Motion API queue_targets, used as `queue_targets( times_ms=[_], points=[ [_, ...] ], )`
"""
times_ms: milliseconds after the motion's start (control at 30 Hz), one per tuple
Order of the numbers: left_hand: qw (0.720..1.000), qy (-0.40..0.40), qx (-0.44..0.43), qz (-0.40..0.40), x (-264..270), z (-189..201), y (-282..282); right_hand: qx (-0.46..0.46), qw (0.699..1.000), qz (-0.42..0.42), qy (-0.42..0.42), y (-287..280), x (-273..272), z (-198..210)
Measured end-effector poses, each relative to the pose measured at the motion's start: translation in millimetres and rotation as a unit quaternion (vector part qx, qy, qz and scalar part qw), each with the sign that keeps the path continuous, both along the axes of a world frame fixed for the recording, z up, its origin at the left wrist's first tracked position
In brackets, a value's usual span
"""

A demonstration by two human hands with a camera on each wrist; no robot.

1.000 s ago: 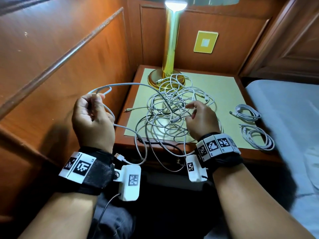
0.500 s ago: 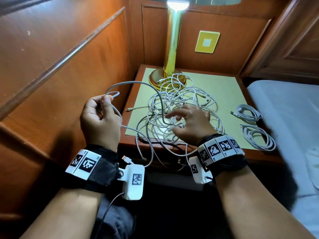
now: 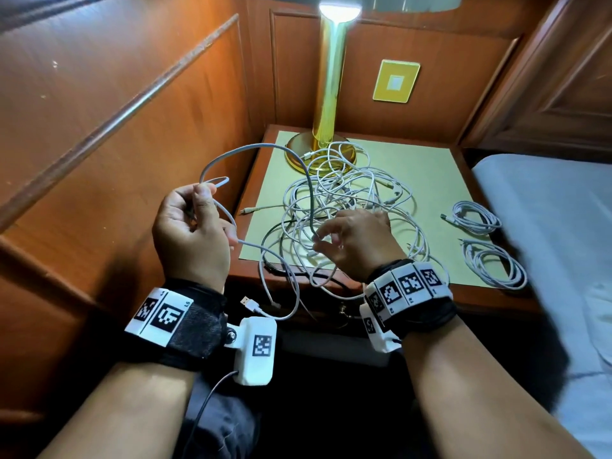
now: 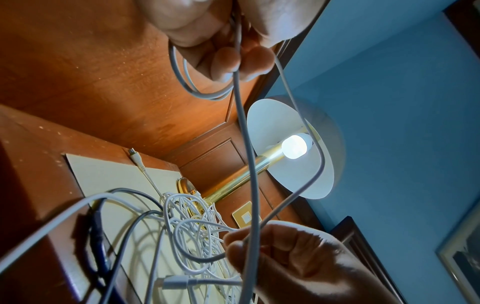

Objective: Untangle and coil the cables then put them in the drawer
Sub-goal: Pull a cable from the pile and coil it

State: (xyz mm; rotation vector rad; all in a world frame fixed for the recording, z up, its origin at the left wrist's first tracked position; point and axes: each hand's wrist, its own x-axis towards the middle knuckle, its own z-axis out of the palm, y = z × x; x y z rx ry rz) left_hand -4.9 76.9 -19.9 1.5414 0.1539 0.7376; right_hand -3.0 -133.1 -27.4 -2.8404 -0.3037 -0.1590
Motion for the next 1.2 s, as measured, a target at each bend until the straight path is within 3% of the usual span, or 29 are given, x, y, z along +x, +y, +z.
queue_targets(
  times_ms=[133,333,500,600,667,767,867,1000,1200],
  points=[
    [1.000,0.007,0.011,0.002,-2.1,3.0,-0.6,0.099,0.994,-0.017,-0.033,-2.9,4.7,-6.5],
    [1.000,0.002,0.027,-0.010,-3.8,3.2,-1.3,0.303,0.949,-0.066,-0.059,-9.5,10.2,-6.2],
    [0.998,0.017,0.054,-0.034,-4.1,-1.1,-3.3,0.503,0.861,-0.012,-0.073,-5.1,5.2,3.9],
    [0.997,0.017,0.057,-0.042,-4.6,-1.4,-5.0,0.534,0.838,-0.020,-0.107,-9.2,4.5,9.9],
    [0.998,0.025,0.041,-0.034,-4.0,-1.2,-4.5,0.521,0.839,-0.050,-0.147,-17.4,7.3,9.1],
    [0.999,0.036,0.005,-0.009,-2.4,0.7,-1.0,0.468,0.862,-0.089,-0.171,-29.8,9.3,8.1],
    [0.999,0.040,-0.011,0.006,-1.7,2.8,1.7,0.417,0.897,-0.106,-0.101,-38.9,11.6,2.2],
    [0.999,0.040,-0.009,0.007,-2.8,3.5,1.5,0.242,0.951,-0.186,-0.046,-48.0,10.1,-2.8],
    [0.999,0.031,-0.007,0.010,-3.9,5.7,2.8,0.099,0.957,-0.251,0.106,-52.6,1.9,4.5]
  ],
)
